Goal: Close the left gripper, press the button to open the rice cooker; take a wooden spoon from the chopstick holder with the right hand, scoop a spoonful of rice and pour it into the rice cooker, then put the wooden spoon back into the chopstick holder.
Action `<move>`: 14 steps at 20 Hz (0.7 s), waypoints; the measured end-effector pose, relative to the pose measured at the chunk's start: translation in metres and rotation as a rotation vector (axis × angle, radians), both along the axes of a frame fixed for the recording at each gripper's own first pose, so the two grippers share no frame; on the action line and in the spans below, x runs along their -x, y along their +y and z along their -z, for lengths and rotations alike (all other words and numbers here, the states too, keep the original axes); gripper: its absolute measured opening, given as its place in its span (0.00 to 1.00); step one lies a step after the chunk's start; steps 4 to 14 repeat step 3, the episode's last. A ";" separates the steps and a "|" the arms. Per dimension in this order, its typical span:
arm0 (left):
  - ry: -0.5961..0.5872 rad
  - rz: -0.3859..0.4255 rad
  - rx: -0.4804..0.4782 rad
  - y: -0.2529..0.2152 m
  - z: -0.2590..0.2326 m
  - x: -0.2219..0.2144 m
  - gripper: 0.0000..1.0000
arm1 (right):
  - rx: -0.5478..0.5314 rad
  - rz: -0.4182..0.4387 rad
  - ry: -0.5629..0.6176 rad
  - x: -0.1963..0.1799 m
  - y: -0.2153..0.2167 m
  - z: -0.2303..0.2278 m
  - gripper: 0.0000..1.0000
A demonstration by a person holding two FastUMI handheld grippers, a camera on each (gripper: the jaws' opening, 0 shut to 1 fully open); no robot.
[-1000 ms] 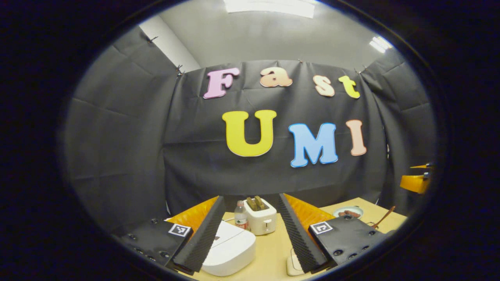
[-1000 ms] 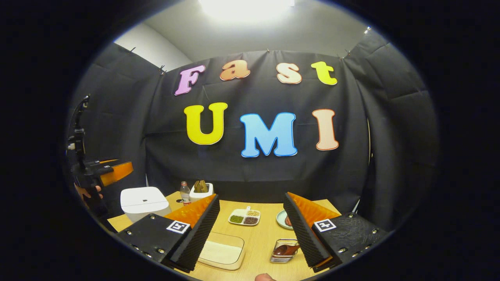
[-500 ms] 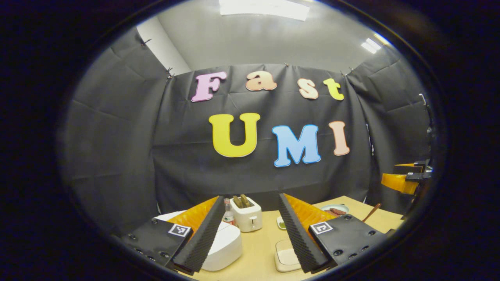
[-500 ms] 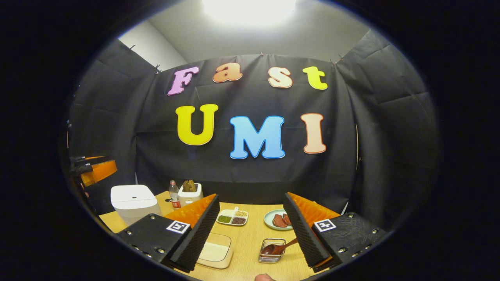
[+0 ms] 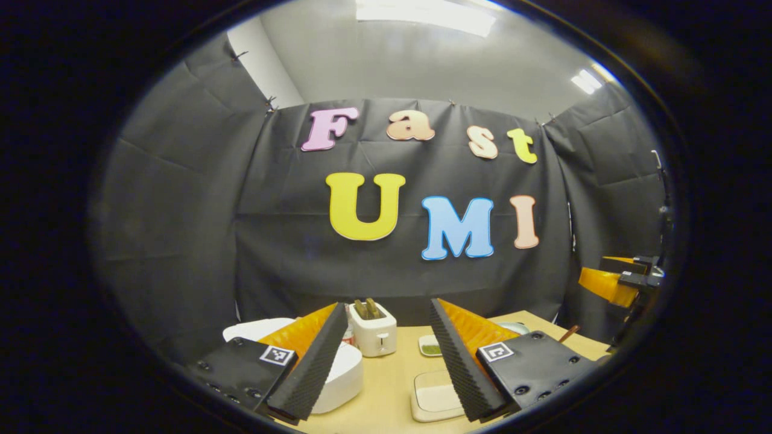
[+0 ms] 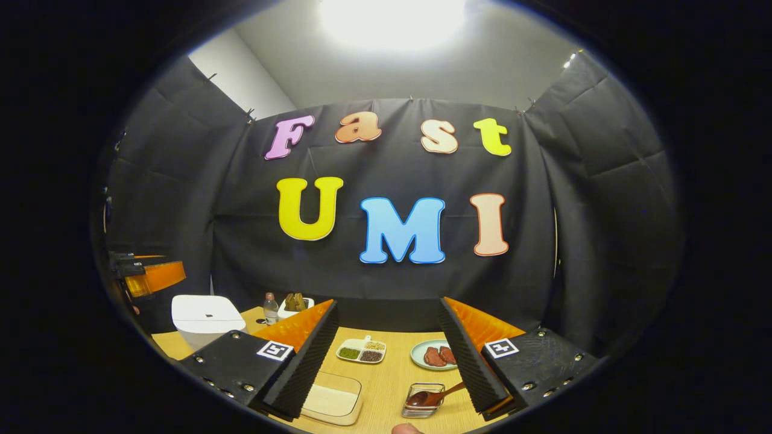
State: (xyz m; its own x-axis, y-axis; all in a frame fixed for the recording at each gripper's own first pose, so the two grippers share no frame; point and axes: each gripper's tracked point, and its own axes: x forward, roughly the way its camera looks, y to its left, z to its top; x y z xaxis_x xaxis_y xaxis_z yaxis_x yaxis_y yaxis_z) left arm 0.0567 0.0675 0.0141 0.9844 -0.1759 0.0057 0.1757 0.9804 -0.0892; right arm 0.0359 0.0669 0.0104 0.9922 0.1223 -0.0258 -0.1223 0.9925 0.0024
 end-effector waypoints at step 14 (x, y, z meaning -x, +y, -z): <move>0.002 -0.004 -0.008 0.002 0.001 0.000 0.95 | 0.000 -0.003 -0.009 0.002 0.003 -0.003 0.99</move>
